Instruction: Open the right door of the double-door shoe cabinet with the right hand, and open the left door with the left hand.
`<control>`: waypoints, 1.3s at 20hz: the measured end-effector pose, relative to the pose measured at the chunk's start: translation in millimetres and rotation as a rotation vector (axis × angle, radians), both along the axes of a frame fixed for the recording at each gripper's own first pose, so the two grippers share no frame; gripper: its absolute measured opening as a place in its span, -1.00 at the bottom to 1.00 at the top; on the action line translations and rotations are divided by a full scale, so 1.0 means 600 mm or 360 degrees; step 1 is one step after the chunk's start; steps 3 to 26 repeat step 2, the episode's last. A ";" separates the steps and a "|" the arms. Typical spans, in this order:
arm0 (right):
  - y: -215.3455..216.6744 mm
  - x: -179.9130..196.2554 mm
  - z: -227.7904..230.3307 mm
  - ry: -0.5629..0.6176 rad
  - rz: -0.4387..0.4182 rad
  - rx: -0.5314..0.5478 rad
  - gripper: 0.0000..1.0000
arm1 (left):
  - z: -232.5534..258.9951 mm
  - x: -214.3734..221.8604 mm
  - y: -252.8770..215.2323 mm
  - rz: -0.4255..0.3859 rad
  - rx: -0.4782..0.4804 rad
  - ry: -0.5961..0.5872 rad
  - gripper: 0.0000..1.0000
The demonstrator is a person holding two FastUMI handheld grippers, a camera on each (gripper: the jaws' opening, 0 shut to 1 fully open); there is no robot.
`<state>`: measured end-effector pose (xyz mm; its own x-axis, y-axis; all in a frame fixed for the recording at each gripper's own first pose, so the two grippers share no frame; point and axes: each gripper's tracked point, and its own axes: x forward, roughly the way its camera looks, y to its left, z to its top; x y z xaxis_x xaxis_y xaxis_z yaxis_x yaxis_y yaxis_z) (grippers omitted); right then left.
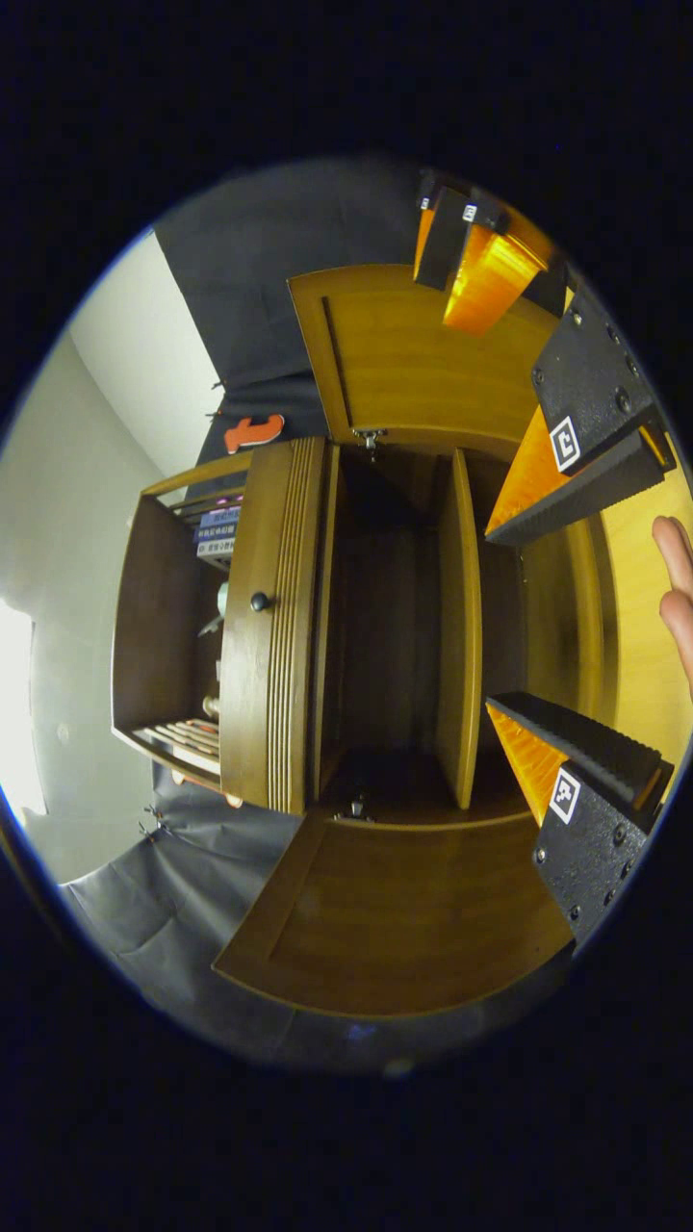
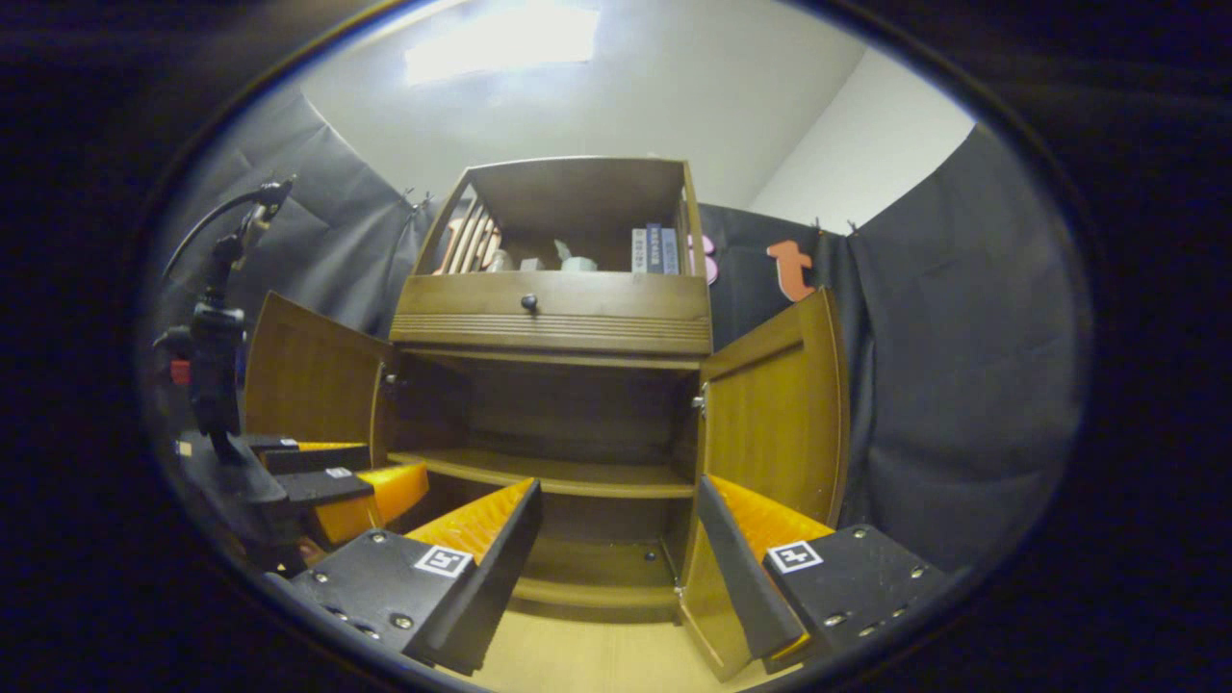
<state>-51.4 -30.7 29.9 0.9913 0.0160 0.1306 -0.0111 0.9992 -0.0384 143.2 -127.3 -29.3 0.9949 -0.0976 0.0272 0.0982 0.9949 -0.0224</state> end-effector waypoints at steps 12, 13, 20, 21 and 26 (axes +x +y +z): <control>-0.007 0.013 -0.002 -0.0011 -0.0054 -0.0013 0.87 | -0.005 0.003 -0.015 -0.0042 -0.0020 0.0015 0.84; -0.007 0.013 -0.002 -0.0011 -0.0054 -0.0013 0.87 | -0.005 0.003 -0.015 -0.0042 -0.0020 0.0015 0.84; -0.007 0.013 -0.002 -0.0011 -0.0054 -0.0013 0.87 | -0.005 0.003 -0.015 -0.0042 -0.0020 0.0015 0.84; -0.007 0.013 -0.002 -0.0011 -0.0054 -0.0013 0.87 | -0.005 0.003 -0.015 -0.0042 -0.0020 0.0015 0.84; -0.007 0.013 -0.002 -0.0011 -0.0054 -0.0013 0.87 | -0.005 0.003 -0.015 -0.0042 -0.0020 0.0015 0.84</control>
